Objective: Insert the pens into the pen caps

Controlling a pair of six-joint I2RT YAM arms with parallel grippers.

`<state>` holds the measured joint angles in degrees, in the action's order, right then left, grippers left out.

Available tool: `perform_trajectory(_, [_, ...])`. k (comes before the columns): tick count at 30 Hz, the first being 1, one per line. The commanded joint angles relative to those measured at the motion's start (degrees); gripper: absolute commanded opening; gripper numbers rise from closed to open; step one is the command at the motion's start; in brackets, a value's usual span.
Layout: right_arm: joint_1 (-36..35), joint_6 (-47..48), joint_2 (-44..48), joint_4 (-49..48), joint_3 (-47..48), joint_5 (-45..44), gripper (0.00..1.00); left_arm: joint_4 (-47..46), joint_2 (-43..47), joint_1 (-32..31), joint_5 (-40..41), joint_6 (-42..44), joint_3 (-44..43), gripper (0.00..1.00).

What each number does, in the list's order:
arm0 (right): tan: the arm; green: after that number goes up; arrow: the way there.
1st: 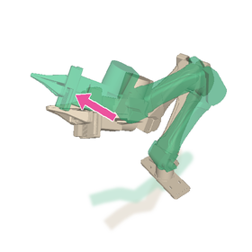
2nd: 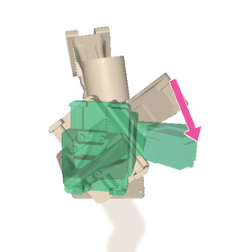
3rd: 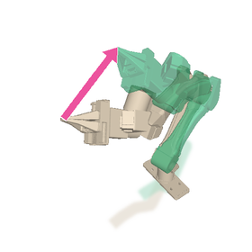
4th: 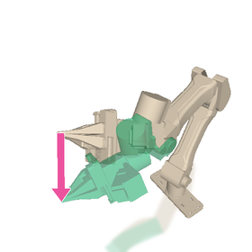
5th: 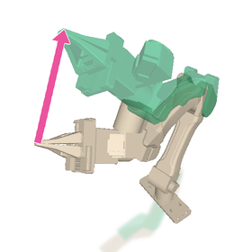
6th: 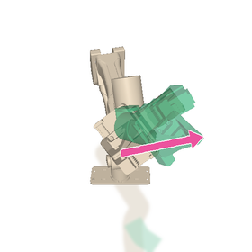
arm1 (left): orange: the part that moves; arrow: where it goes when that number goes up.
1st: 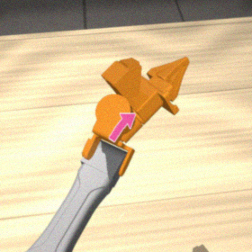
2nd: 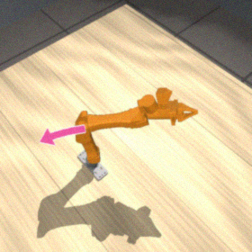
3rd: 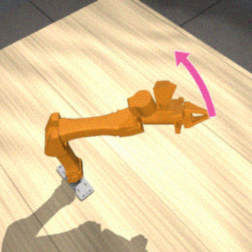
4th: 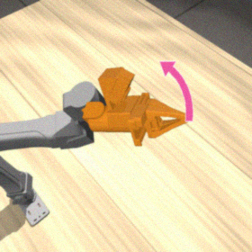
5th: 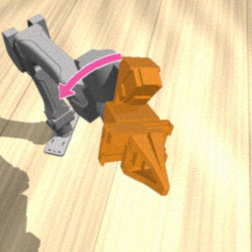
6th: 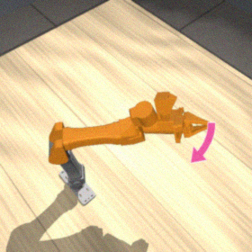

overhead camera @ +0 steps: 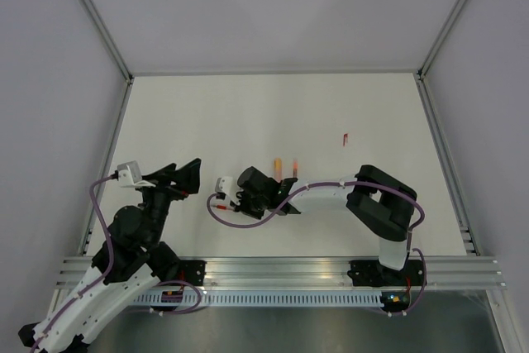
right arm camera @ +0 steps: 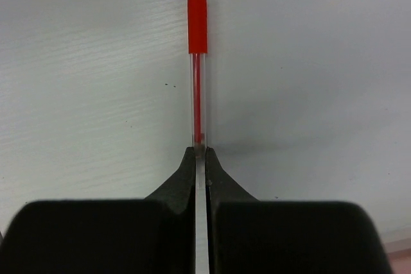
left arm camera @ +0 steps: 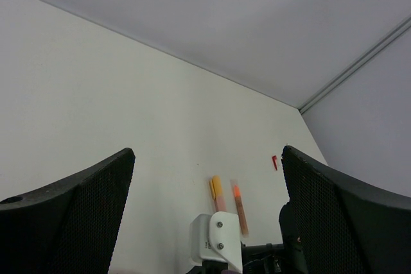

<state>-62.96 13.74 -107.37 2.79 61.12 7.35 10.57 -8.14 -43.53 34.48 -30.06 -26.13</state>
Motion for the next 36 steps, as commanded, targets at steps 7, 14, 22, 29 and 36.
perform_trajectory(7, [5.2, -8.6, -1.4, 0.6, -1.1, -4.5, 0.00, -5.0, -3.6, -0.2, 2.1, -0.9, 2.7, 1.00])
perform_trajectory(14, [12.2, -15.3, 0.6, -1.7, -2.8, 2.4, 0.00, -3.4, -11.1, -0.2, 3.5, -4.6, 0.8, 1.00])
perform_trajectory(22, [12.5, -18.7, 0.9, -2.3, -3.0, -0.5, 0.00, -4.5, -18.8, 0.0, -0.2, -7.0, -0.6, 1.00])
perform_trajectory(29, [12.5, -20.1, 0.6, -1.1, -2.4, -6.6, 0.00, 3.6, -35.6, 2.6, -3.9, -13.6, -9.0, 1.00])
perform_trajectory(36, [12.5, -22.5, 0.4, 2.7, -1.0, -13.1, 0.00, 2.1, -34.3, 28.1, -27.9, -17.0, -4.3, 1.00])
